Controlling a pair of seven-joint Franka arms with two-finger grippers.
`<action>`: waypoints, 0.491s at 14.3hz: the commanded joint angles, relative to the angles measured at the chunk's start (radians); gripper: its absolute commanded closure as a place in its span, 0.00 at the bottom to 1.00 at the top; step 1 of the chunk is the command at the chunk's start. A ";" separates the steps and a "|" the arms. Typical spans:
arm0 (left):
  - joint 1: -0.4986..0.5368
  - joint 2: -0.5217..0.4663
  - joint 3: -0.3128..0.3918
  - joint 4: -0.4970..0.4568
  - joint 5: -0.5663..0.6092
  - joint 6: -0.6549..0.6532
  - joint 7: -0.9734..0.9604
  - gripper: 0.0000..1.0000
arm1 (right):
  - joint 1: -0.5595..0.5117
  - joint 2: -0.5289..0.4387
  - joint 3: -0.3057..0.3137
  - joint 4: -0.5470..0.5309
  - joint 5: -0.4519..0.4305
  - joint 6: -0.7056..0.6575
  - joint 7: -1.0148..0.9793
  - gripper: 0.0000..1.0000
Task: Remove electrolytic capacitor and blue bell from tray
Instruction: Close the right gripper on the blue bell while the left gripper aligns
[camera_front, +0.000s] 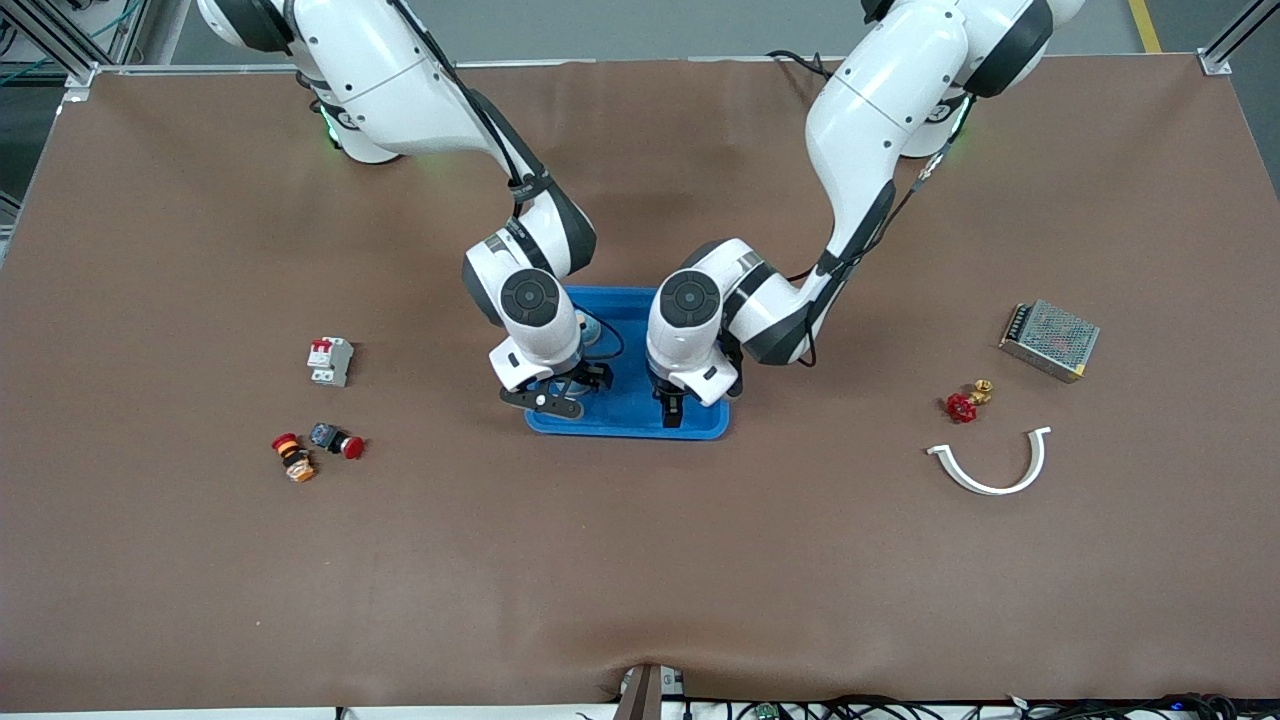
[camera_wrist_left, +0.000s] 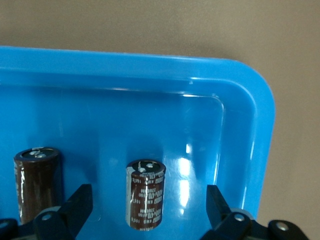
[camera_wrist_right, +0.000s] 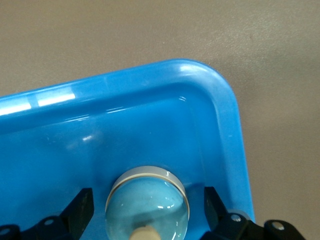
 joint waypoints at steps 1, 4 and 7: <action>-0.018 0.024 0.011 0.027 0.031 0.009 -0.019 0.00 | 0.009 0.012 -0.003 0.019 -0.022 0.002 0.029 0.24; -0.018 0.023 0.011 0.027 0.030 0.009 -0.017 0.00 | 0.009 0.011 -0.003 0.019 -0.022 0.002 0.029 0.43; -0.018 0.021 0.009 0.027 0.030 0.009 -0.019 0.00 | 0.009 0.011 -0.003 0.019 -0.022 0.002 0.029 0.54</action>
